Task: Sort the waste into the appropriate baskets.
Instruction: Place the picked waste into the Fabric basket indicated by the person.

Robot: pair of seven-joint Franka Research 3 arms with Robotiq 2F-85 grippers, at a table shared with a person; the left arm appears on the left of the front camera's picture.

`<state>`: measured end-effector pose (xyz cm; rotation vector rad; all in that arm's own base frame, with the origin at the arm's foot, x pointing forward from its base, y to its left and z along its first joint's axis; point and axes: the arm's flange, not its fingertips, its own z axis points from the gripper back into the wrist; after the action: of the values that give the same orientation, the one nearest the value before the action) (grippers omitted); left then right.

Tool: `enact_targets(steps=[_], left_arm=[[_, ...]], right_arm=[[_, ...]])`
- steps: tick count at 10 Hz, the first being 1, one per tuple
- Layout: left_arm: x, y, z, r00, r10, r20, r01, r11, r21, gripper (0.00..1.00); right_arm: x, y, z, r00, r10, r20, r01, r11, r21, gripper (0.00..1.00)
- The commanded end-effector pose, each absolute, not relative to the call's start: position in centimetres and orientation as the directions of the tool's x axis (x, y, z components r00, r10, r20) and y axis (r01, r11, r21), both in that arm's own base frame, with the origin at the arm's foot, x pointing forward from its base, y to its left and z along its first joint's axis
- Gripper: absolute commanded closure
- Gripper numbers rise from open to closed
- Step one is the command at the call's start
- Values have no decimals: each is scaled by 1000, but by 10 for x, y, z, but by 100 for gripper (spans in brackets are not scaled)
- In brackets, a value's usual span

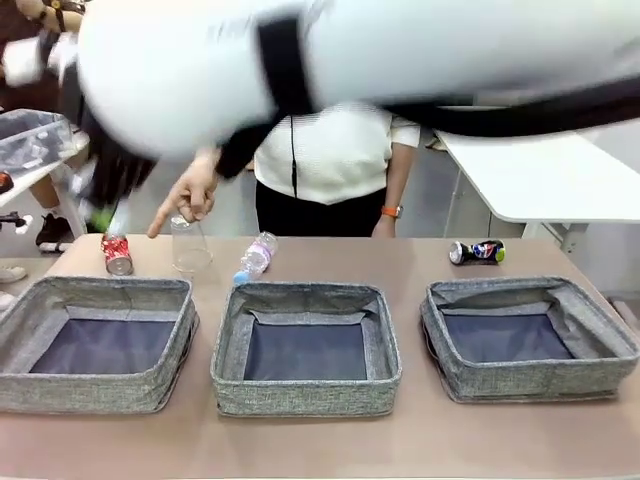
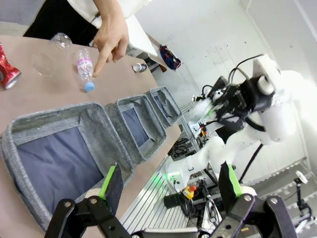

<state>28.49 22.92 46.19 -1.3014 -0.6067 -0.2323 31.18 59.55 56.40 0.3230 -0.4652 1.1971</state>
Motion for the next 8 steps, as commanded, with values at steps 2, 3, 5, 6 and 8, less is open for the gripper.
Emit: enact_targets(steps=[2, 3, 5, 6, 8], left_arm=[[284, 229, 464, 808, 177, 562, 513, 258, -819, 0], [284, 229, 464, 808, 177, 562, 513, 258, -819, 0], [284, 229, 464, 808, 177, 562, 513, 258, -819, 0], [284, 229, 464, 808, 177, 562, 513, 258, -819, 0], [284, 229, 464, 808, 177, 562, 513, 258, -819, 0]], right_arm=[[312, 596, 564, 289, 812, 507, -941, 337, -3, 94], [312, 596, 564, 289, 812, 507, -941, 337, -3, 94], [312, 632, 530, 138, 919, 369, -978, 185, -96, 94], [319, 645, 508, 88, 922, 378, -985, 137, -107, 94], [336, 651, 472, 71, 885, 460, -975, 158, -154, 94]])
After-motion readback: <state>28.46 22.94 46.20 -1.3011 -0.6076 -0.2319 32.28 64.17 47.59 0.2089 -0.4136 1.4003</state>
